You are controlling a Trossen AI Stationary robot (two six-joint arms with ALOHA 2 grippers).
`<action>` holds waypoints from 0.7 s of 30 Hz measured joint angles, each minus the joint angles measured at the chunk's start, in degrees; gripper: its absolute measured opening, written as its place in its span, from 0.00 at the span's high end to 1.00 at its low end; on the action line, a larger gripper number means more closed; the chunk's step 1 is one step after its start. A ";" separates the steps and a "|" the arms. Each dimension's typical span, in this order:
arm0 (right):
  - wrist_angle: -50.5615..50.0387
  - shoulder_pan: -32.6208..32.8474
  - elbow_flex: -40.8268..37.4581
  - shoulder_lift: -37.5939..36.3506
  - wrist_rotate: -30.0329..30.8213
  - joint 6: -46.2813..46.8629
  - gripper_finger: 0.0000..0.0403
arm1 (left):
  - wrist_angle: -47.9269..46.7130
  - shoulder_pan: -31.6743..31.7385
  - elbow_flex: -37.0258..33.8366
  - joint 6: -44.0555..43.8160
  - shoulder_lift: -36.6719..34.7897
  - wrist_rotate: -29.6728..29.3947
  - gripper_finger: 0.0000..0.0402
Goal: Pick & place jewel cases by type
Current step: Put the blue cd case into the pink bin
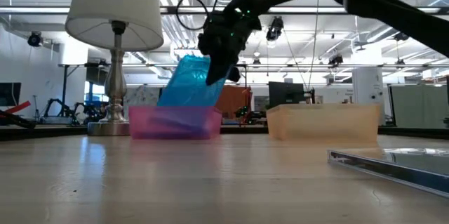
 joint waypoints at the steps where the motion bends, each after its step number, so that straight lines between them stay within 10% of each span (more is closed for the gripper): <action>1: -0.64 0.04 0.47 0.39 -0.42 -0.12 0.96 | 0.06 0.00 -0.14 -0.18 -0.01 -0.04 0.55; 21: -13.03 7.79 0.61 0.03 -17.62 -1.67 0.96 | 0.02 -0.20 -0.56 0.37 0.03 0.82 0.55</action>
